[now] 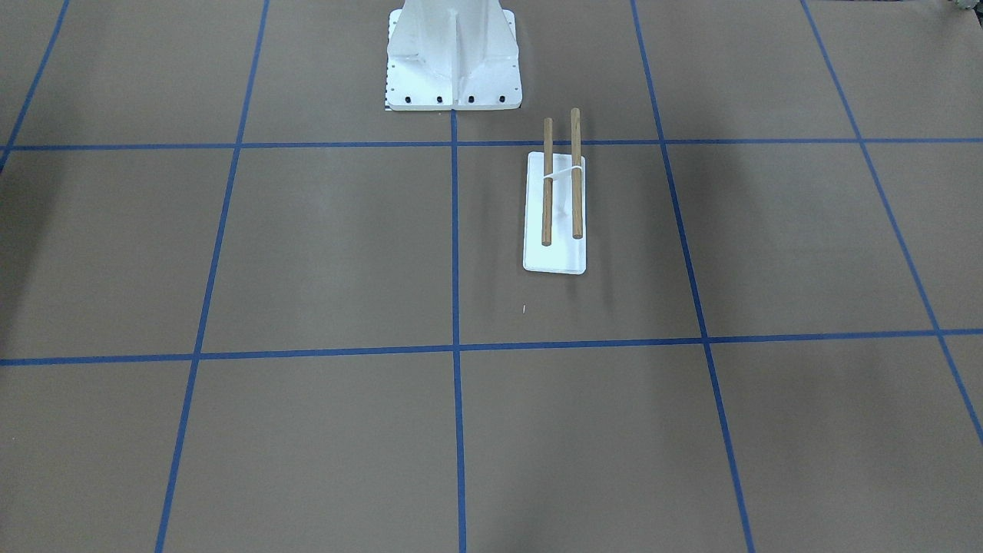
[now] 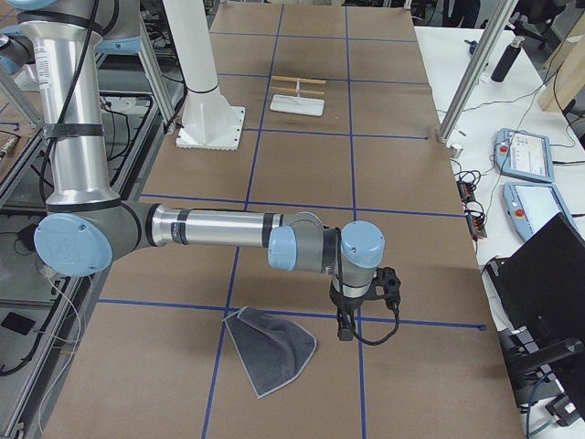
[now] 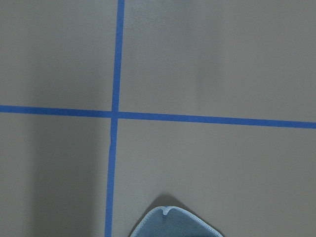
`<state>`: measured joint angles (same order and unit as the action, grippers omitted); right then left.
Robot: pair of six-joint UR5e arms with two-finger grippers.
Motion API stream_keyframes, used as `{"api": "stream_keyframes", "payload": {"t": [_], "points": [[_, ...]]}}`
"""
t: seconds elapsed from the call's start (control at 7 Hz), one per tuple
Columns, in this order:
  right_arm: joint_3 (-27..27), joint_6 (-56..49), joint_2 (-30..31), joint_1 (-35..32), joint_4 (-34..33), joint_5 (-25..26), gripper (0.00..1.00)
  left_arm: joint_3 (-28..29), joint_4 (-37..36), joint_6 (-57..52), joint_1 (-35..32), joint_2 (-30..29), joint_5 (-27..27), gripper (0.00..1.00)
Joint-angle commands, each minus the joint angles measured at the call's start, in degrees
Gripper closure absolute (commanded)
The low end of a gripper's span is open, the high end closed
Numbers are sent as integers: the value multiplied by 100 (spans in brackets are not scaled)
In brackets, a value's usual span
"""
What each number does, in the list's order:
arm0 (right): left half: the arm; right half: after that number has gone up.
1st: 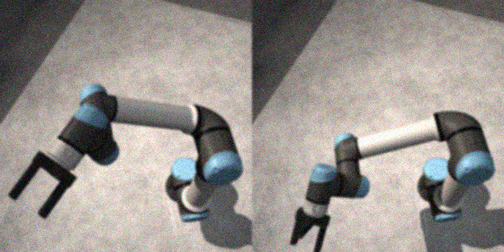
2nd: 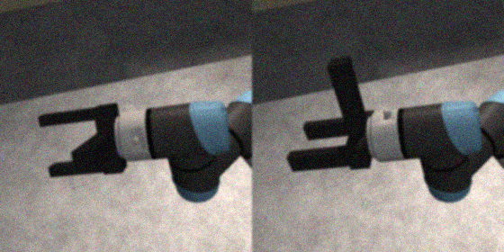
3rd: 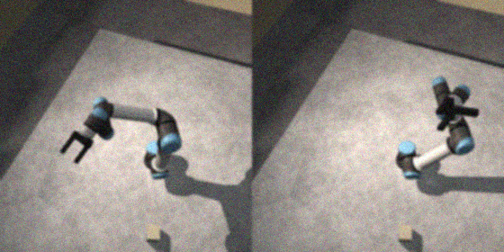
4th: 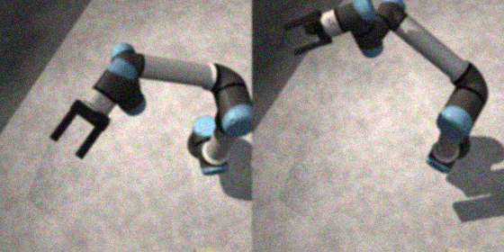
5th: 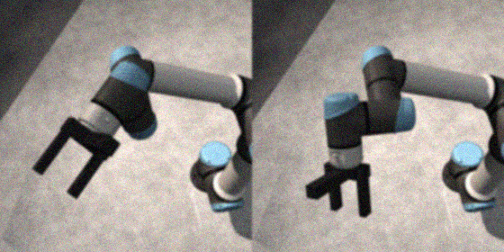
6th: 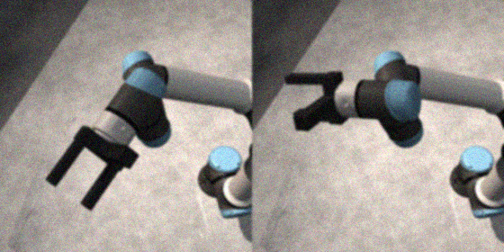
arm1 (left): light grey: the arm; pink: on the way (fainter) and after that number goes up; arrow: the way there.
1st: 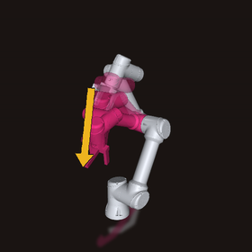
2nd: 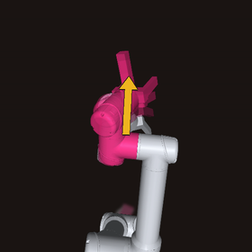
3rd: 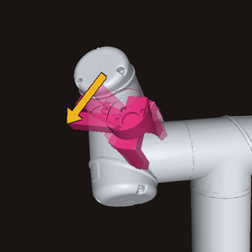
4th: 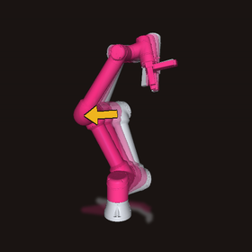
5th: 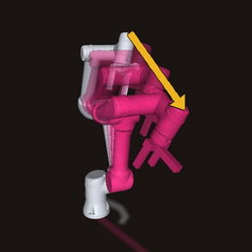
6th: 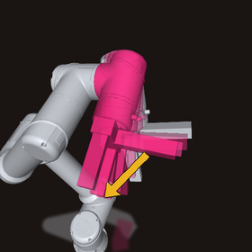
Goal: Hang towel on rack
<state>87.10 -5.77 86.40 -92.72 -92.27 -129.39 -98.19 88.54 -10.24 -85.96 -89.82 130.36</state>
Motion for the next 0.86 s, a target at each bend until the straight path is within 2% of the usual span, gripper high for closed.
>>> {"api": "stream_keyframes", "payload": {"t": [0.0,0.29,0.57,0.71], "points": [[35,-38,26,0,538,19,0,-77,92,48,0,-219,-45,1],[-228,49,219,61,2293,-7,0,-261,372,66,-9,-229,-37,1],[-228,50,447,61,2389,-112,0,-61,1763,58,-9,-412,-45,1],[-255,58,631,61,2380,-218,0,27,1911,249,-9,-561,7,1]]}}
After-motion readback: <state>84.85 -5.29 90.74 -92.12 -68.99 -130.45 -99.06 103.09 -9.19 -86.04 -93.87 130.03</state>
